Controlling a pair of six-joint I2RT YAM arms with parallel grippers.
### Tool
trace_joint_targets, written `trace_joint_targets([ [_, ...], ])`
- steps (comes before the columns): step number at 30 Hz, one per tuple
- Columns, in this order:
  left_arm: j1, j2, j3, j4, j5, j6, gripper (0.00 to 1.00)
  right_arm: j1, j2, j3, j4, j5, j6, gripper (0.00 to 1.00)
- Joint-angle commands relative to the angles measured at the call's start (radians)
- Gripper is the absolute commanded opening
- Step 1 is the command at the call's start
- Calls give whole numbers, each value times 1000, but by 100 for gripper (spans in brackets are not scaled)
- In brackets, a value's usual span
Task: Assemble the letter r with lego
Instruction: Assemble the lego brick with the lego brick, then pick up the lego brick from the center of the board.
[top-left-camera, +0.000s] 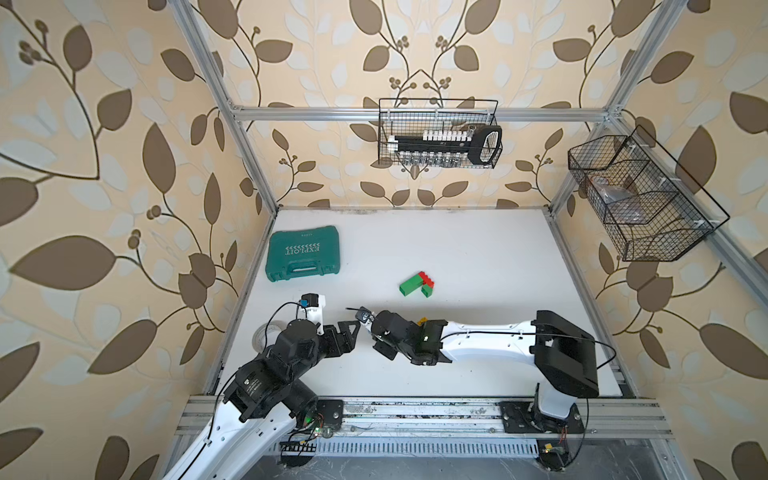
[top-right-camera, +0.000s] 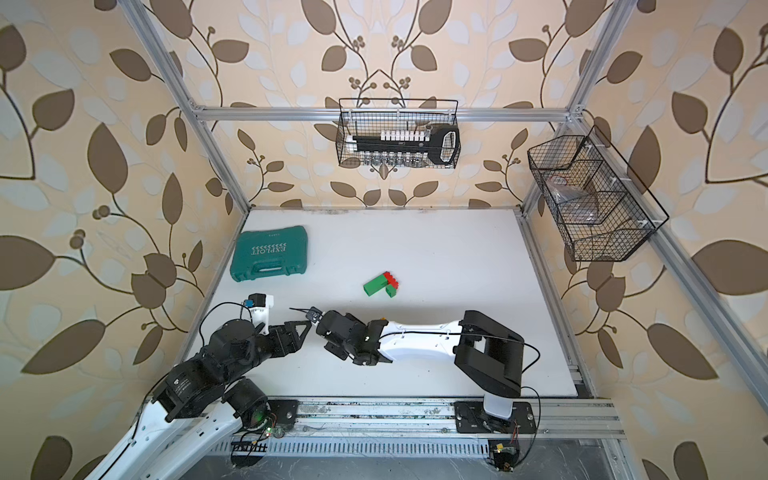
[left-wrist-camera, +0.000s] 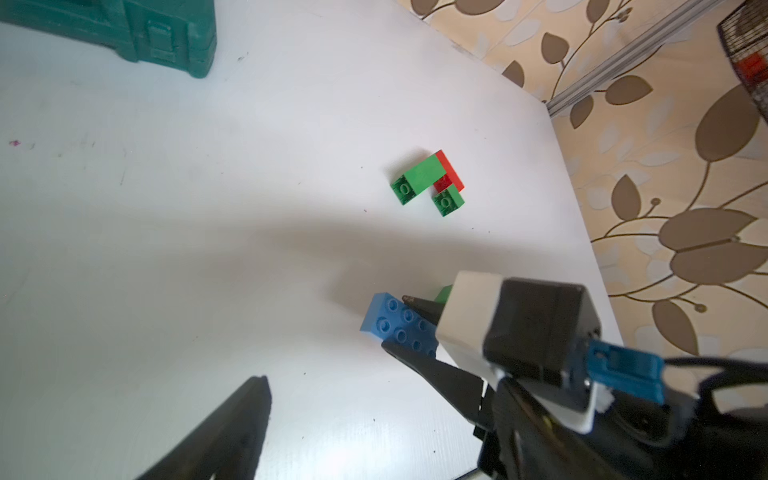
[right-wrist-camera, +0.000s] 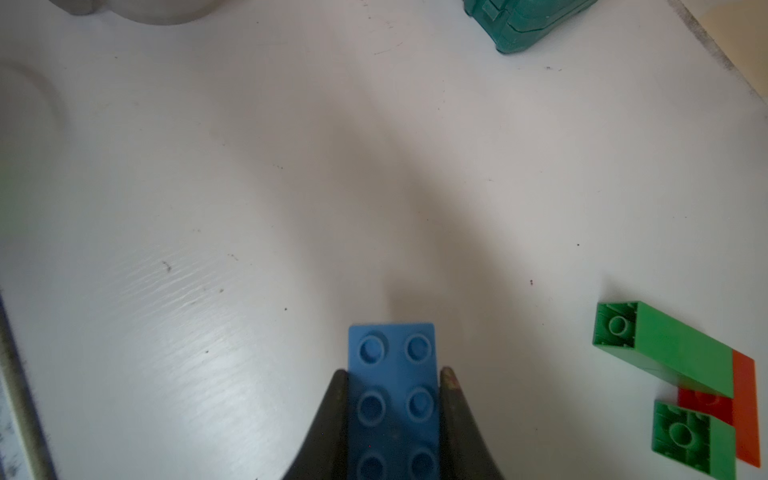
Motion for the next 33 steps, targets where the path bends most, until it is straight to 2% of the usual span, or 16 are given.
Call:
trace_joint_targets([
  [1,-5,-18,64,31,-60,-27,87,44,60,-15,119,68,10,0],
  [10,-4,-103,75,-6,-158,-48,86,49,113,-80,257,133,69,0],
  [20,-4,-123,49,-29,-149,-74,86,49,118,-118,263,140,112,0],
  [23,-4,-127,46,-31,-157,-76,86,48,97,-90,221,114,86,0],
  [29,-4,-134,40,-33,-161,-82,86,42,102,75,-14,33,39,0],
  [33,-4,-143,38,-41,-162,-86,86,38,74,100,-86,-13,39,0],
])
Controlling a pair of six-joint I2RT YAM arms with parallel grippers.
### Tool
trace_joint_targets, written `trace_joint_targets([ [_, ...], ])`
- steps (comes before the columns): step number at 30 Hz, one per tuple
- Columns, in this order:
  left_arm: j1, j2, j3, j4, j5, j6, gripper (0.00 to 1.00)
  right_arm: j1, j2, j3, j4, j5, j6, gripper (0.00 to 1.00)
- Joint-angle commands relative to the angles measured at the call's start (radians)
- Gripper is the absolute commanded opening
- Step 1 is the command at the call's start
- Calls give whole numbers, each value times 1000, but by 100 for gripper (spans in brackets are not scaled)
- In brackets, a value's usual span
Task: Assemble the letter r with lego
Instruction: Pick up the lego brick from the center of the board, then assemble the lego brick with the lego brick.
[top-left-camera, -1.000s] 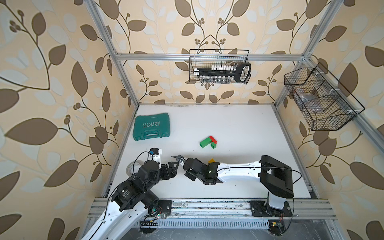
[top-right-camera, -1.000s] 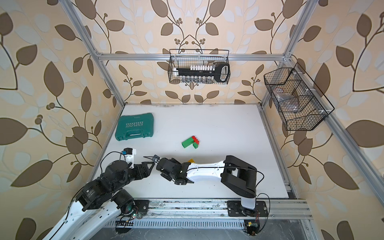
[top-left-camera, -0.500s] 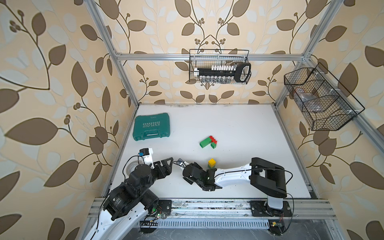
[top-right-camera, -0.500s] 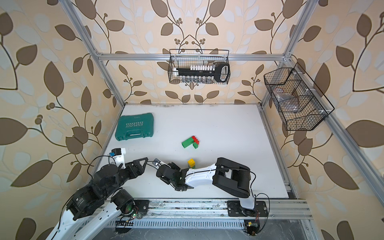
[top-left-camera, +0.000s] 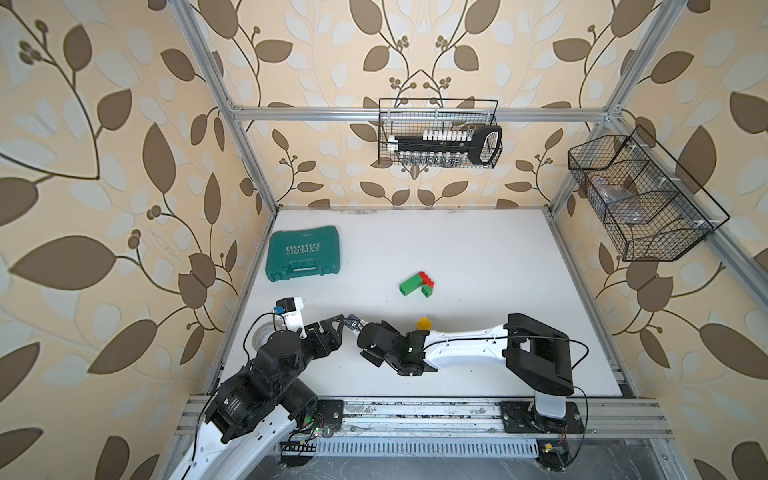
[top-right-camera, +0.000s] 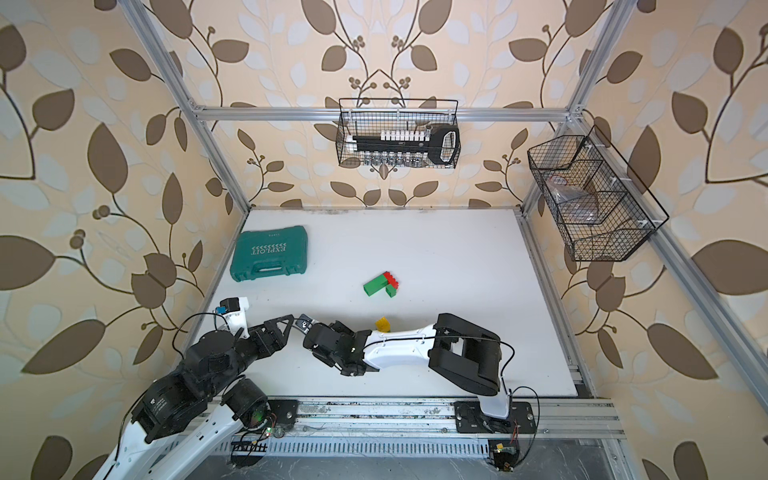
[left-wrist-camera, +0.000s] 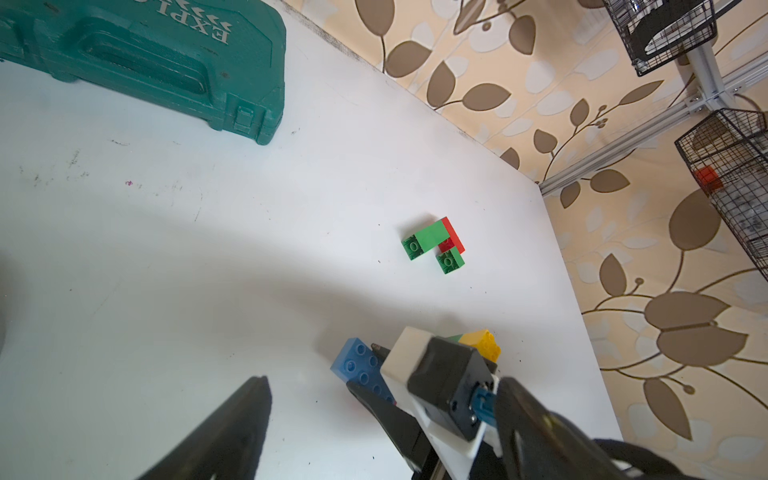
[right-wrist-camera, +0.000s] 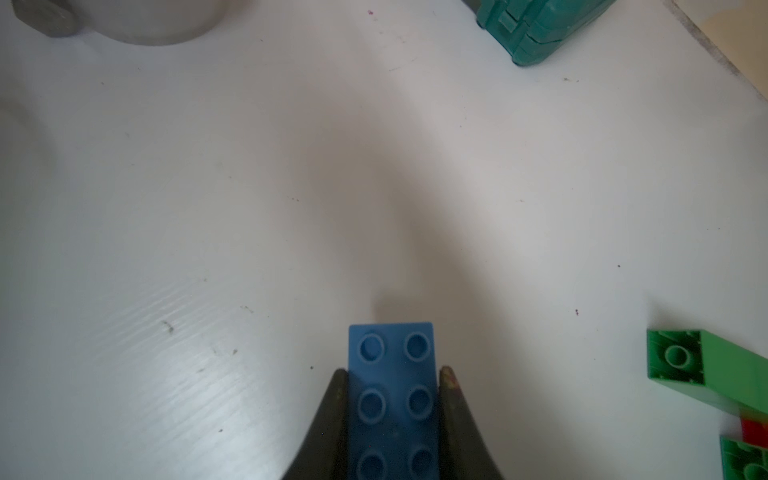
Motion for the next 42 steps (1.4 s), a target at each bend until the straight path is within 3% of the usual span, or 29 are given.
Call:
trace_joint_targets([
  [1,-5,-16,-7,1,-21,-12,86,-8,-39,15,-122,-74,-13,0],
  [7,-4,7,-20,6,-32,-21,86,-35,-150,30,-245,-100,-4,0],
  [11,-5,107,-21,29,20,-28,87,-94,-260,75,-403,-83,32,0],
  [18,-5,518,55,89,203,-80,88,-169,-440,40,-619,67,64,0],
  [25,-3,837,127,299,400,-102,87,-294,-550,-117,-586,-40,220,0],
  [31,-1,1029,184,446,521,-103,85,-312,-554,-163,-589,-96,225,0],
  [35,1,1129,218,530,606,-109,83,-310,-578,-189,-561,-132,196,0],
  [42,0,1220,256,596,655,-132,77,-290,-570,-204,-524,-135,188,0],
])
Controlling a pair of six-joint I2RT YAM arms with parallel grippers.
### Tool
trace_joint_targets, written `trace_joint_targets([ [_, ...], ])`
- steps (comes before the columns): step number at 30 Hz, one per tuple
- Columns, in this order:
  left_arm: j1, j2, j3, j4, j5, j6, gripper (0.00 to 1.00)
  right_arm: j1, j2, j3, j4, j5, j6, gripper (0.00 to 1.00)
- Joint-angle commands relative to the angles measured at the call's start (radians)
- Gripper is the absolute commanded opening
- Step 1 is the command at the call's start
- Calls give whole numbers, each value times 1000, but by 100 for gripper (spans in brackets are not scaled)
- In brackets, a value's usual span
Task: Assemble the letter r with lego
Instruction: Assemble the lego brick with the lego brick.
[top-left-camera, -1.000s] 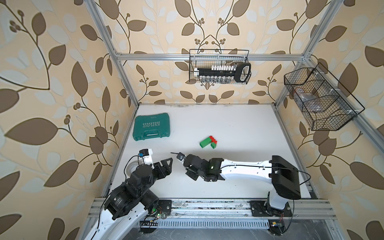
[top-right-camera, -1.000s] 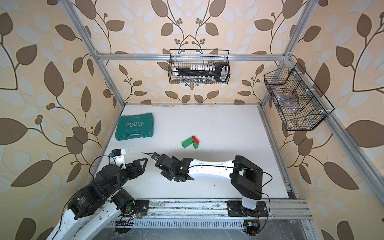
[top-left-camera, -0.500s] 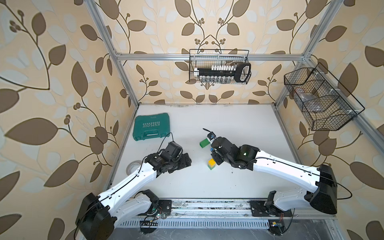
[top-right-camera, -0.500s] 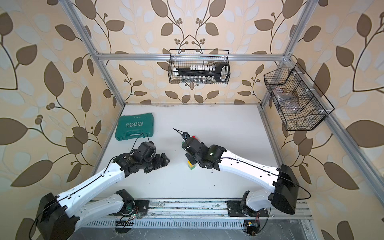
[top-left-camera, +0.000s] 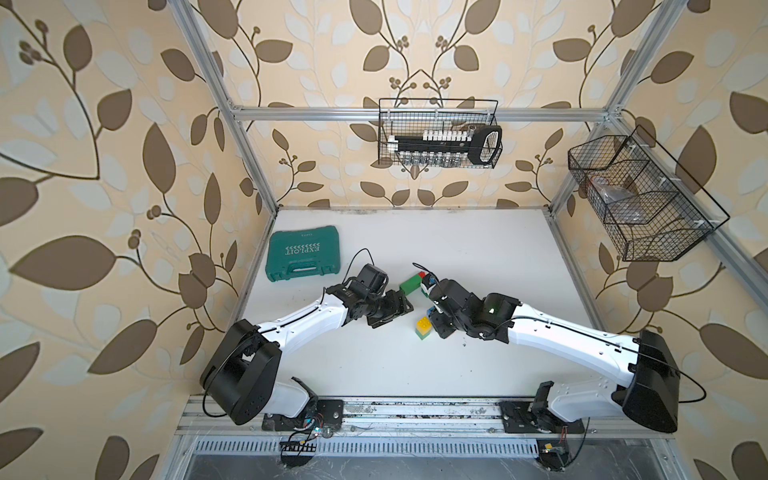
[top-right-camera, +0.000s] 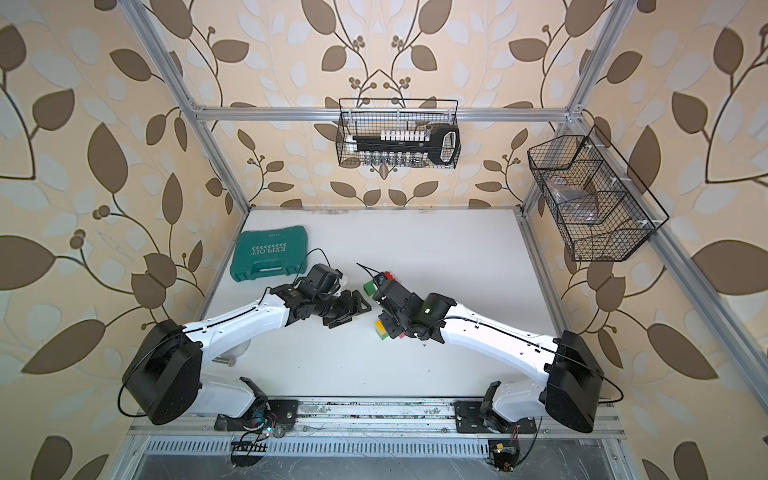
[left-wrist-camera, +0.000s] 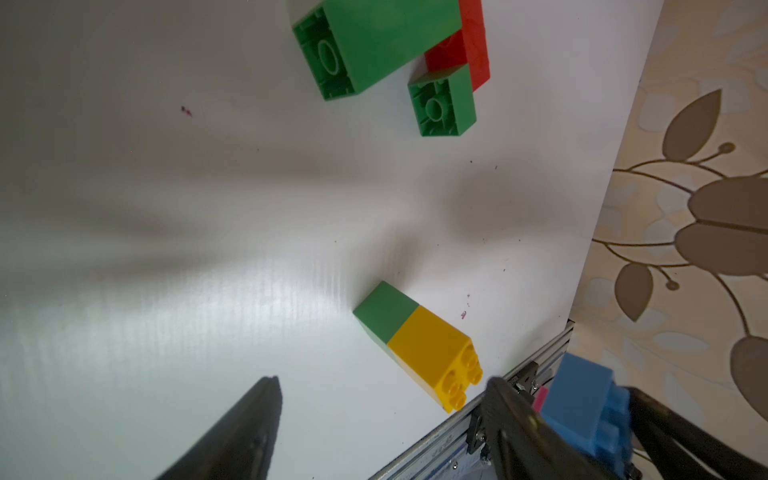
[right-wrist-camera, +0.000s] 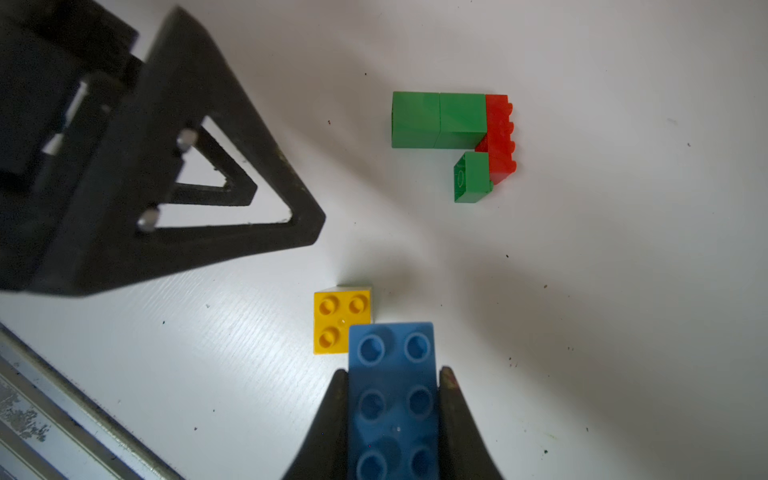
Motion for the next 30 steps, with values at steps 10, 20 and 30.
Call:
trace_joint_targets([
  [10,2,44,9,121,80,-73,51,102,29,-55,126,91,37,0],
  [20,3,37,-4,133,74,-89,37,107,65,-56,153,127,31,0],
  [30,5,6,-11,129,71,-90,35,107,92,-60,153,128,44,0],
])
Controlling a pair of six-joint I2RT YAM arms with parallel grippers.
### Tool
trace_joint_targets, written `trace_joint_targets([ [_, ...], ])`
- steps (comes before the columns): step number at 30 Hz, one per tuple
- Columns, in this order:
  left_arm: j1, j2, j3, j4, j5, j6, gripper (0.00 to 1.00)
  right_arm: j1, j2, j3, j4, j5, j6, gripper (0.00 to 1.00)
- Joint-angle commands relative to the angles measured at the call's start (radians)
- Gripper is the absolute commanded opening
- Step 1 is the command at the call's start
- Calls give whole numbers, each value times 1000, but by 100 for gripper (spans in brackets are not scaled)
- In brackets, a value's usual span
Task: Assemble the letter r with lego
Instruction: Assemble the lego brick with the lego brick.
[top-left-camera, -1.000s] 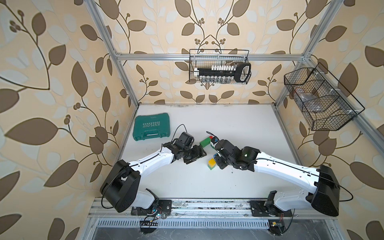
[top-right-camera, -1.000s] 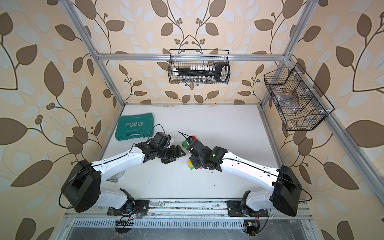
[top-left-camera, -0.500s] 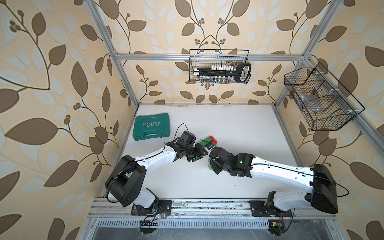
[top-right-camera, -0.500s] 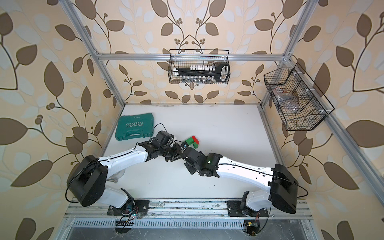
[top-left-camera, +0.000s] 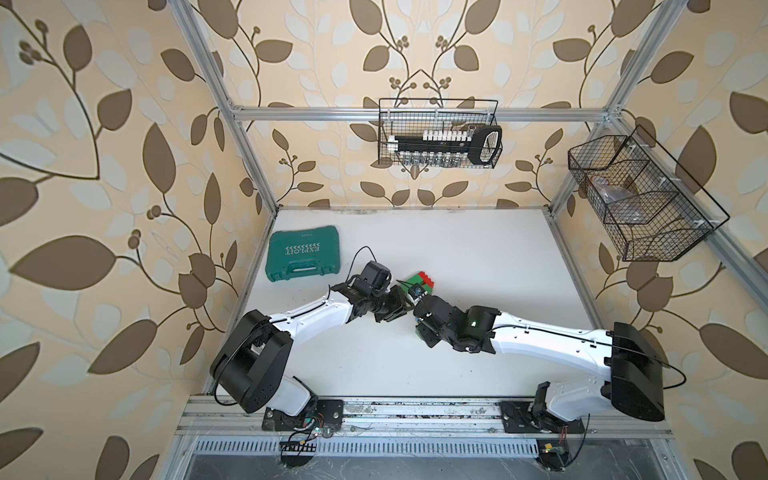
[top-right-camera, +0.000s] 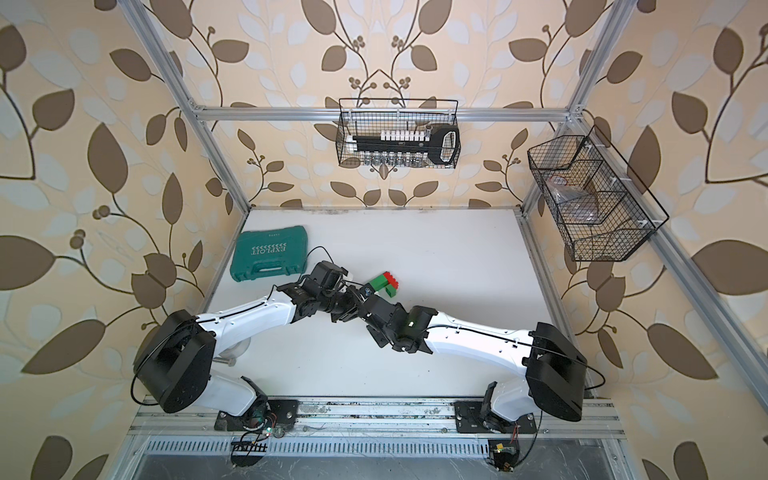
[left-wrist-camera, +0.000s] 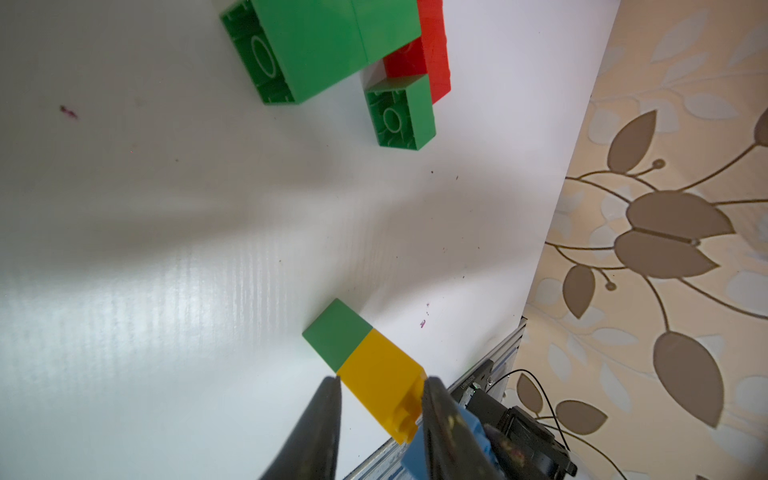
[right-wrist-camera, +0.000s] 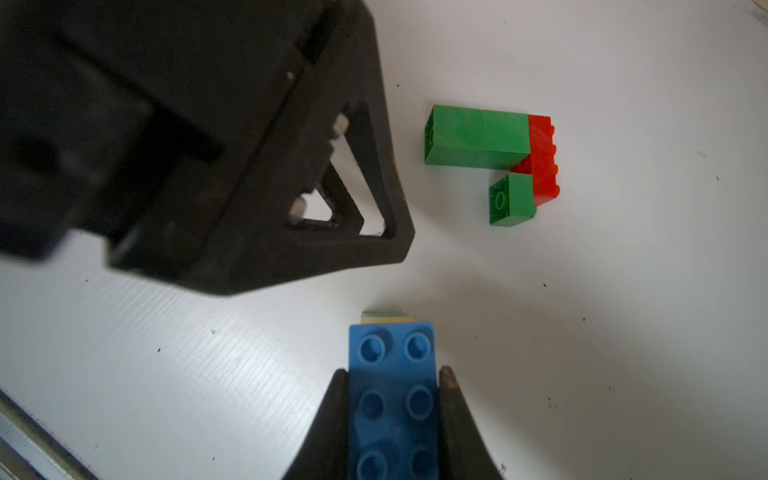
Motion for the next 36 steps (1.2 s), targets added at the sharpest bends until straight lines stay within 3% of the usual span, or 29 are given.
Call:
trace_joint_targets([
  [1,5,-51,-13,15,7,4,35,5,7,-15,13,25,19,0],
  [36,4,-46,-14,26,5,-10,32,18,1,-44,-8,40,96,0],
])
